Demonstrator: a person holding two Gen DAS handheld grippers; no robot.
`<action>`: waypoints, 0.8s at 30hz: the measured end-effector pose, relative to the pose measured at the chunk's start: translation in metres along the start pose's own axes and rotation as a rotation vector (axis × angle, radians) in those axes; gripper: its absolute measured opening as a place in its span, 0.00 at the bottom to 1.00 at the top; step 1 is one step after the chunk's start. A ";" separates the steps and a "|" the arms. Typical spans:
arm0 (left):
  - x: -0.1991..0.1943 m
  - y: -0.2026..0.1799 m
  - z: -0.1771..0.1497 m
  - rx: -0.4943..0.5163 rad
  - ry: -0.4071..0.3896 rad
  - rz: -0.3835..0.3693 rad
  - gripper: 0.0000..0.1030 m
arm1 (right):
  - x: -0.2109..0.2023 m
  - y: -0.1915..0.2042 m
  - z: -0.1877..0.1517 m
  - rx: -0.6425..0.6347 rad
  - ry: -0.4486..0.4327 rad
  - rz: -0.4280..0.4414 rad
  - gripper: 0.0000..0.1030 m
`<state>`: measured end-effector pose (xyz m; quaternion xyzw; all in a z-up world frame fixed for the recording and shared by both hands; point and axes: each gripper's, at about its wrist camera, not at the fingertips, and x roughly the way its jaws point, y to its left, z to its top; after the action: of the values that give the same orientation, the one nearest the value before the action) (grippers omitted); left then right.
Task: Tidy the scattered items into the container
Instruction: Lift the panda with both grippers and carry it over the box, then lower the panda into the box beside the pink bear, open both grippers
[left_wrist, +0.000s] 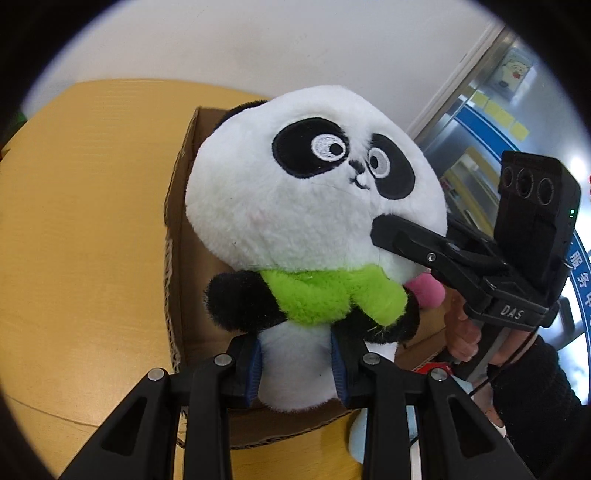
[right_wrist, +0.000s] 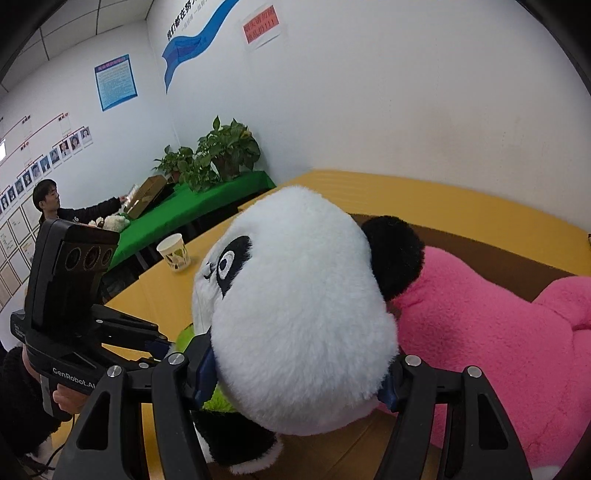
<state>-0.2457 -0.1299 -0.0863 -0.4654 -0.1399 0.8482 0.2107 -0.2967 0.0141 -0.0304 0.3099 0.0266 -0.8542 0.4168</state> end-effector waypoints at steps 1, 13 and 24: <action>0.002 0.001 -0.001 -0.007 0.000 0.002 0.30 | 0.005 0.001 -0.001 -0.007 0.015 -0.002 0.70; 0.011 -0.027 -0.003 0.057 0.028 0.262 0.34 | 0.034 -0.005 -0.017 0.027 0.211 -0.023 0.78; -0.054 -0.047 -0.039 0.051 -0.087 0.253 0.43 | -0.019 -0.002 -0.005 0.050 0.226 -0.015 0.92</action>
<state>-0.1763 -0.1132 -0.0472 -0.4365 -0.0677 0.8907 0.1073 -0.2866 0.0300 -0.0241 0.4142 0.0542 -0.8173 0.3969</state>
